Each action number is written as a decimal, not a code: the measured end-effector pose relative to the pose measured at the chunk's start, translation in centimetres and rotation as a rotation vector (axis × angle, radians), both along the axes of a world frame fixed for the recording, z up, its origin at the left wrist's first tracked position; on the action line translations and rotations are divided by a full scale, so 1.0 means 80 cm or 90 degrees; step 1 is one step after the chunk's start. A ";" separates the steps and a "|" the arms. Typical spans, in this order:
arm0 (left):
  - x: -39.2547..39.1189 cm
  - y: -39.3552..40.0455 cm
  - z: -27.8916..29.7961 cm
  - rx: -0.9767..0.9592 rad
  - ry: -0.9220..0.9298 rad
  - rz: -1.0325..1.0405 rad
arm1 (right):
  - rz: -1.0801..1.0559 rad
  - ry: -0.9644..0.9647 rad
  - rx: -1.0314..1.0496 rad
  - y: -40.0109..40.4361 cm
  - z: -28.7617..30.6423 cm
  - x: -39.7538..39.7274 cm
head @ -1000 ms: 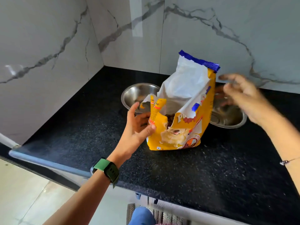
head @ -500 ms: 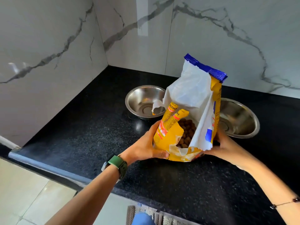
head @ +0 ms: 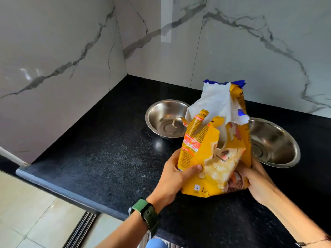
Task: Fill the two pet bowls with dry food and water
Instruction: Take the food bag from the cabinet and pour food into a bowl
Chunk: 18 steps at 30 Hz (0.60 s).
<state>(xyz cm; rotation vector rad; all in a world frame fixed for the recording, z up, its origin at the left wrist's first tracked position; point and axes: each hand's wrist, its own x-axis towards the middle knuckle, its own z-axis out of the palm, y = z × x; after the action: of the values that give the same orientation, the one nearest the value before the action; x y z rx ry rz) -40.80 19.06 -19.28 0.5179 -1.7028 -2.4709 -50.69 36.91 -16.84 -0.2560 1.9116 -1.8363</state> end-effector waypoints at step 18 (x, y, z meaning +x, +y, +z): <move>-0.035 -0.017 0.092 0.131 -0.059 -0.107 | 0.022 0.087 0.210 -0.052 0.115 -0.060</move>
<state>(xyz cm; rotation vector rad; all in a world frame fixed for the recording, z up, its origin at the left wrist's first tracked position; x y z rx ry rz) -43.61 17.72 -11.93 0.5359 -1.5929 -2.8027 -55.46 32.74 -7.62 -0.3074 2.2511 -1.4836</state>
